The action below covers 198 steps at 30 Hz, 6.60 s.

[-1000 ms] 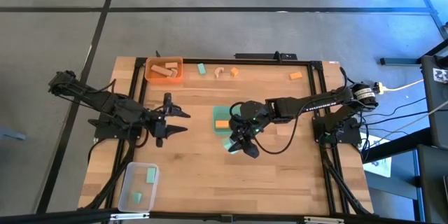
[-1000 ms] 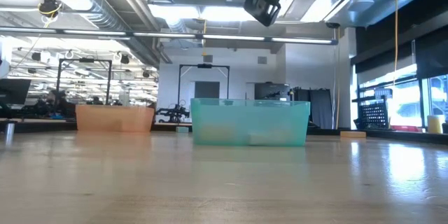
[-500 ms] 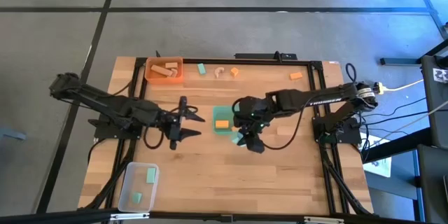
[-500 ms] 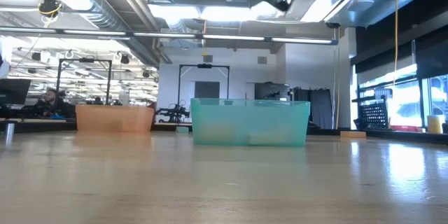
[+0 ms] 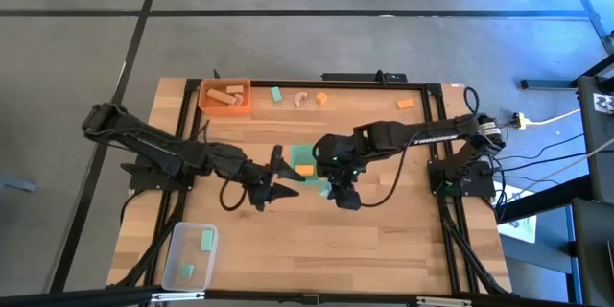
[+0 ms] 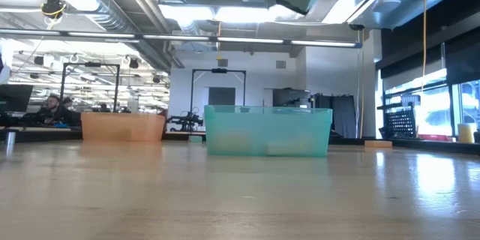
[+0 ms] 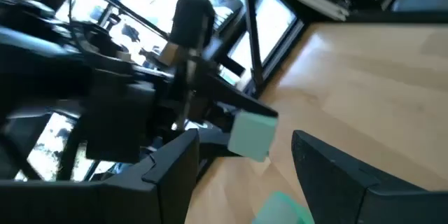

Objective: Sort & place blocks by color
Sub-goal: Put the blue block into the transparent bin

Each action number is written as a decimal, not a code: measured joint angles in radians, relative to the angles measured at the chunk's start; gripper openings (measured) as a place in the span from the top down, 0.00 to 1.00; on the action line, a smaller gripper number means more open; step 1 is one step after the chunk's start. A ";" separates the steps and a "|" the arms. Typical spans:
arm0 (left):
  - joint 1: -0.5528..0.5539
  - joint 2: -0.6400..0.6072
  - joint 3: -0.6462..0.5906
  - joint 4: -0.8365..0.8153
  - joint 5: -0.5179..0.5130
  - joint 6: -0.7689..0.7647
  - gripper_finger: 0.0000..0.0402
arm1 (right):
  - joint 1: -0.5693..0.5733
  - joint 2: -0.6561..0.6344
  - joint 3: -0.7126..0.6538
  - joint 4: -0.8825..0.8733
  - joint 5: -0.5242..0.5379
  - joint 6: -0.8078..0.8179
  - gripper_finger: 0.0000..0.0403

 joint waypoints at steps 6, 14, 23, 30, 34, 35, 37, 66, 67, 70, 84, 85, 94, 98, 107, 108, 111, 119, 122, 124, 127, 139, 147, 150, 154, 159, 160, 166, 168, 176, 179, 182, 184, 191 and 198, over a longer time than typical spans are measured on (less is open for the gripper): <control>0.006 0.097 0.013 0.029 -0.005 0.075 0.45 | 0.000 0.039 0.000 -0.014 0.001 -0.013 0.67; 0.009 0.247 0.134 0.028 -0.003 0.119 0.45 | 0.000 0.059 0.000 -0.011 0.000 -0.021 0.67; 0.008 0.326 0.256 -0.129 -0.011 0.157 0.45 | 0.002 0.059 0.000 -0.044 0.004 -0.021 0.67; 0.006 0.319 0.262 -0.220 -0.030 0.157 0.45 | 0.002 0.059 0.000 -0.047 0.014 -0.041 0.67; 0.008 0.318 0.262 -0.245 -0.046 0.159 0.45 | 0.002 0.060 0.000 -0.048 0.017 -0.048 0.67; 0.009 0.318 0.262 -0.242 -0.048 0.159 0.45 | 0.001 0.060 0.000 -0.048 0.017 -0.049 0.67; 0.011 0.318 0.262 -0.231 -0.049 0.159 0.45 | 0.002 0.060 0.000 -0.042 0.014 -0.054 0.67; 0.039 0.359 0.260 -0.180 -0.035 0.156 0.48 | 0.003 0.058 -0.003 -0.049 0.025 -0.074 0.67; 0.039 0.359 0.260 -0.180 -0.034 0.156 0.49 | 0.003 0.058 -0.003 -0.049 0.025 -0.074 0.67; 0.039 0.359 0.260 -0.181 -0.034 0.155 0.50 | 0.003 0.058 -0.003 -0.049 0.025 -0.074 0.67; -0.043 0.364 0.262 -0.158 -0.219 -0.056 0.51 | 0.002 0.060 0.000 -0.026 0.032 -0.088 0.67; -0.051 0.364 0.262 -0.153 -0.244 -0.066 0.51 | 0.002 0.060 0.000 -0.020 0.032 -0.088 0.67; -0.065 0.364 0.262 -0.157 -0.339 -0.179 0.51 | 0.002 0.060 0.002 0.004 0.032 -0.107 0.67; -0.062 0.364 0.262 -0.173 -0.342 -0.160 0.51 | 0.001 0.060 0.002 0.004 0.032 -0.109 0.67; -0.067 0.376 0.261 -0.248 -0.344 -0.156 0.51 | 0.002 0.060 0.001 0.008 -0.018 -0.129 0.67; -0.068 0.376 0.261 -0.250 -0.343 -0.156 0.51 | 0.002 0.060 0.000 0.012 -0.027 -0.129 0.67; -0.077 0.376 0.261 -0.244 -0.346 -0.156 0.51 | 0.002 0.060 0.000 0.024 -0.043 -0.129 0.67; -0.085 0.375 0.261 -0.234 -0.345 -0.115 0.51 | -0.002 0.060 0.000 0.041 -0.093 -0.152 0.67; -0.085 0.375 0.261 -0.227 -0.341 -0.071 0.51 | -0.002 0.060 -0.001 0.043 -0.103 -0.152 0.67; -0.085 0.375 0.261 -0.221 -0.328 -0.069 0.51 | -0.002 0.060 -0.001 0.047 -0.105 -0.152 0.67; -0.084 0.375 0.261 -0.208 -0.310 -0.063 0.51 | -0.002 0.060 -0.001 0.049 -0.106 -0.152 0.67; -0.083 0.376 0.260 -0.184 -0.294 -0.048 0.64 | -0.001 0.060 -0.001 0.056 -0.108 -0.152 0.67; -0.084 0.376 0.260 -0.186 -0.293 -0.055 0.68 | -0.002 0.060 -0.001 0.056 -0.111 -0.152 0.67; -0.089 0.376 0.260 -0.187 -0.293 -0.058 0.68 | -0.002 0.060 -0.001 0.055 -0.110 -0.151 0.67; -0.091 0.376 0.260 -0.190 -0.294 -0.065 0.68 | -0.001 0.060 -0.001 0.054 -0.105 -0.155 0.62; -0.092 0.378 0.257 -0.267 -0.290 -0.162 0.68 | -0.022 0.055 0.002 0.026 -0.099 -0.160 0.44; -0.091 0.378 0.257 -0.283 -0.292 -0.172 0.68 | -0.030 0.055 0.003 0.010 -0.100 -0.161 0.42; -0.108 0.370 0.258 -0.332 -0.361 -0.222 0.68 | -0.076 0.055 0.003 -0.080 -0.103 -0.159 0.38; -0.115 0.362 0.258 -0.369 -0.413 -0.238 0.68 | -0.093 0.053 0.003 -0.124 -0.103 -0.159 0.38; -0.142 0.274 0.260 -0.575 -0.490 -0.466 0.68 | -0.142 -0.046 0.001 -0.233 0.031 -0.182 0.38; -0.150 0.229 0.261 -0.675 -0.494 -0.600 0.68 | -0.154 -0.105 0.001 -0.236 0.096 -0.178 0.38; -0.159 0.176 0.261 -0.755 -0.481 -0.737 0.68 | -0.159 -0.155 0.001 -0.231 0.159 -0.177 0.38; -0.169 0.141 0.261 -0.795 -0.465 -0.846 0.68 | -0.160 -0.177 0.001 -0.229 0.203 -0.177 0.37; -0.236 0.001 0.260 -1.032 -0.309 -1.313 0.68 | -0.163 -0.198 0.000 -0.222 0.247 -0.175 0.37; -0.324 -0.076 0.260 -1.233 0.104 -1.797 0.68 | -0.163 -0.198 0.000 -0.161 0.262 -0.236 0.37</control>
